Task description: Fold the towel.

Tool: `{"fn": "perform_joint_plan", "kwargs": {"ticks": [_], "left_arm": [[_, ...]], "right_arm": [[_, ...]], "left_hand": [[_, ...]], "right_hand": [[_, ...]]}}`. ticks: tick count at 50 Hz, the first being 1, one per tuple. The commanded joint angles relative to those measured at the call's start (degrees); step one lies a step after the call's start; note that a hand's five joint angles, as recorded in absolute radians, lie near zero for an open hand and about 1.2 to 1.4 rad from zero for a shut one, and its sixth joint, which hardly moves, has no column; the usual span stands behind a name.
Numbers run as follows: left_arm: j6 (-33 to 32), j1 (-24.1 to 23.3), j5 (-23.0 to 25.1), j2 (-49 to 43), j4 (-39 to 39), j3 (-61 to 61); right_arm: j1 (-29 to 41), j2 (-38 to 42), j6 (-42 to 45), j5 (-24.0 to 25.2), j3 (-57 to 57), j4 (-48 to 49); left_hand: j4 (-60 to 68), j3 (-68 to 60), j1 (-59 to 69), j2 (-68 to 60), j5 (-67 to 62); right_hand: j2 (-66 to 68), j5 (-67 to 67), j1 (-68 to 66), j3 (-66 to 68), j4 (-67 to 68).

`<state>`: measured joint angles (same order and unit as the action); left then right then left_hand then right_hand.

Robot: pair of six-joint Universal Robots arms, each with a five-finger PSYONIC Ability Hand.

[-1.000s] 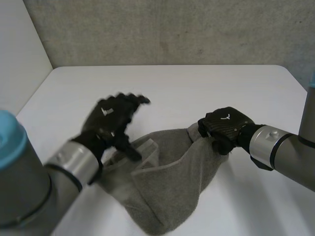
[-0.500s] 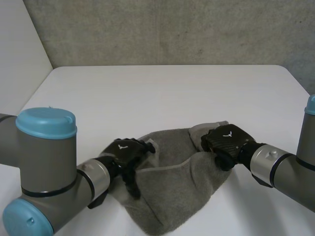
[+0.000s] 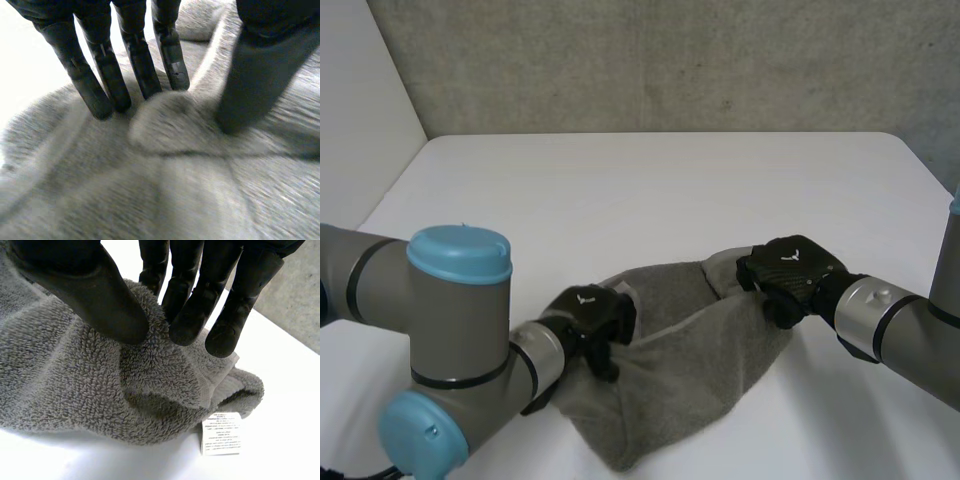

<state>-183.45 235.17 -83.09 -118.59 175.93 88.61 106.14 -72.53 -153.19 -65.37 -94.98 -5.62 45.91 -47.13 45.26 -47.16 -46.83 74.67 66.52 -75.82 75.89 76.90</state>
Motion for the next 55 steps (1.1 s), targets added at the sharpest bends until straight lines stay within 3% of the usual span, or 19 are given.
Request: {"fn": "perform_joint_plan", "kwargs": {"ticks": [1, 4, 14, 17, 19, 20, 24, 27, 31, 33, 35, 36, 38, 40, 43, 47, 49, 51, 55], "left_arm": [[0.0, 0.5, -1.5, 1.1, 0.6, -0.4], [0.1, 0.4, -1.5, 1.2, 0.7, 0.2], [-0.1, 0.2, -2.0, -0.2, 0.0, 1.3], [-0.2, 0.1, -2.0, -0.4, -0.1, 1.2], [-0.2, 0.2, -2.0, -0.4, -0.1, 1.0], [-0.2, 0.2, -2.0, -0.4, -0.1, 1.0], [-0.2, 0.2, -2.0, -0.2, 0.1, -1.5], [-0.7, 0.1, -2.1, 0.3, 0.2, -5.8], [-1.7, -0.1, -3.4, 0.7, 0.6, -13.2], [-2.2, -0.1, -5.0, 1.0, 1.0, -17.5], [-1.8, 0.3, -10.9, 1.5, 3.4, -27.4], [-1.8, 0.3, -11.0, 1.5, 3.4, -27.4], [-1.6, 0.8, -19.0, 2.8, 8.0, -35.2], [-1.6, 1.3, -22.1, 3.5, 10.8, -37.5], [-1.6, 2.0, -24.8, 6.2, 16.2, -37.7], [-1.7, 2.4, -24.7, 9.8, 18.7, -32.7], [-1.8, 2.3, -23.8, 12.9, 19.1, -23.1], [-1.9, 2.1, -22.7, 14.3, 19.3, -17.7], [-2.1, 1.7, -18.8, 17.1, 19.7, -5.6]], "right_arm": [[0.1, 0.1, 0.0, 0.2, -0.3, -0.1], [-0.2, 0.5, 0.0, 0.4, -1.1, 0.2], [-0.7, 2.0, 0.1, 0.5, -1.3, 0.3], [-0.6, 2.1, 0.0, 0.5, -0.6, 0.3], [-0.6, 2.3, 0.0, 0.5, 0.0, 0.2], [-0.6, 2.4, 0.0, 0.2, 0.8, 0.2], [-0.5, 2.3, -0.1, -0.1, 3.8, 0.2], [0.1, 2.2, -1.1, -0.1, 8.1, 0.7], [0.1, 1.5, -5.6, -0.5, 15.8, 9.5], [0.3, 0.8, -8.8, -1.6, 18.0, 14.4], [0.3, -0.7, -12.2, -3.5, 19.1, 19.9], [-0.1, -2.5, -15.6, -6.3, 19.3, 26.4], [-0.4, -4.6, -18.7, -9.8, 19.1, 33.5], [-0.3, -7.6, -23.4, -15.3, 17.6, 44.9], [-0.3, -8.3, -24.9, -16.2, 16.2, 48.2], [-0.1, -8.9, -24.5, -12.1, 13.1, 47.1], [-0.1, -8.9, -24.3, -9.2, 11.4, 45.0], [0.1, -8.9, -23.6, -3.0, 7.8, 38.4], [0.1, -8.8, -21.5, 1.8, 4.3, 31.1]], "left_hand": [[-22.7, 24.0, -22.1, 24.0, 33.7], [-31.0, 32.2, -30.3, 32.2, 41.9], [-24.9, 26.2, -24.3, 26.2, 35.9], [-13.3, 14.5, -12.7, 14.6, 24.2], [3.6, -2.4, 4.2, -2.3, 7.3], [3.7, -2.4, 4.3, -2.4, 7.3], [34.0, -32.8, 34.6, -32.7, -23.1], [34.1, -32.9, 34.7, -32.8, -23.2], [34.1, -32.9, 34.7, -32.8, -23.2], [34.1, -32.9, 34.7, -32.8, -23.2], [34.1, -32.9, 34.7, -32.8, -23.2], [34.1, -32.9, 34.7, -32.8, -23.2], [34.1, -32.9, 34.7, -32.8, -23.2], [34.1, -32.9, 34.7, -32.8, -23.2], [34.1, -32.9, 34.7, -32.8, -23.2], [34.1, -32.9, 34.7, -32.8, -23.2], [34.1, -32.9, 34.7, -32.8, -23.2], [34.1, -32.9, 34.7, -32.8, -23.2], [34.1, -32.9, 34.7, -32.8, -23.2]], "right_hand": [[5.3, 3.5, -4.2, 4.1, 3.1], [5.3, 3.5, -4.2, 4.1, 3.1], [5.3, 3.5, -4.2, 4.1, 3.1], [5.3, 3.5, -4.2, 4.1, 3.1], [5.3, 3.5, -4.2, 4.1, 3.1], [5.3, 3.5, -4.2, 4.1, 3.1], [5.3, 3.5, -4.2, 4.1, 3.1], [5.3, 3.5, -4.2, 4.1, 3.1], [5.3, 3.5, -4.2, 4.1, 3.1], [5.3, 3.5, -4.2, 4.1, 3.1], [5.3, 3.5, -4.2, 4.1, 3.1], [5.3, 3.5, -4.2, 4.1, 3.1], [5.3, 3.5, -4.2, 4.1, 3.1], [5.3, 3.5, -4.2, 4.1, 3.1], [5.3, 3.5, -4.2, 4.1, 3.1], [5.3, 3.5, -4.2, 4.1, 3.1], [5.3, 3.5, -4.2, 4.1, 3.1], [5.3, 3.5, -4.2, 4.1, 3.1], [5.3, 3.5, -4.2, 4.1, 3.1]]}}
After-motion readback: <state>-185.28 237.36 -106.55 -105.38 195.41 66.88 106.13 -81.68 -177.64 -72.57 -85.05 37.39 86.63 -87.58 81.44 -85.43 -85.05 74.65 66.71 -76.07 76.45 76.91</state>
